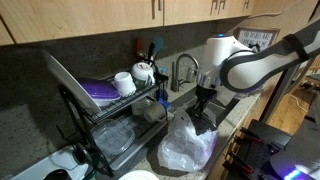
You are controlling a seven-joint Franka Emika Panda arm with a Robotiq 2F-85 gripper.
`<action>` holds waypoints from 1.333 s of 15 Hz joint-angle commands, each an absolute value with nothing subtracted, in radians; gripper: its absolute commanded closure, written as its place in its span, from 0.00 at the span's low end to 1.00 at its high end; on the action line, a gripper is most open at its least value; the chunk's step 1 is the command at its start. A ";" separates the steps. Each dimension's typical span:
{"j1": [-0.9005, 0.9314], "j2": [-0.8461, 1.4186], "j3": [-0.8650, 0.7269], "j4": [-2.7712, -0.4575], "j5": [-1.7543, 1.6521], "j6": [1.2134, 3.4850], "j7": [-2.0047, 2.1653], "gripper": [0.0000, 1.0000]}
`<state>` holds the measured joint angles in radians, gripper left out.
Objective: Move the plastic bag to the right then remove the plastic container from the plastic bag.
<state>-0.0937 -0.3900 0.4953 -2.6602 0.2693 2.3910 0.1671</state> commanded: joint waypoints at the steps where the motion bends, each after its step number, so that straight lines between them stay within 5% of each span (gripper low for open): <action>1: -0.022 -0.458 0.472 -2.555 0.044 2.225 0.385 0.97; 8: 0.073 -0.458 0.436 -2.418 -0.103 2.082 0.507 0.97; 20: 0.198 -0.717 0.247 -2.472 0.116 1.973 0.388 0.97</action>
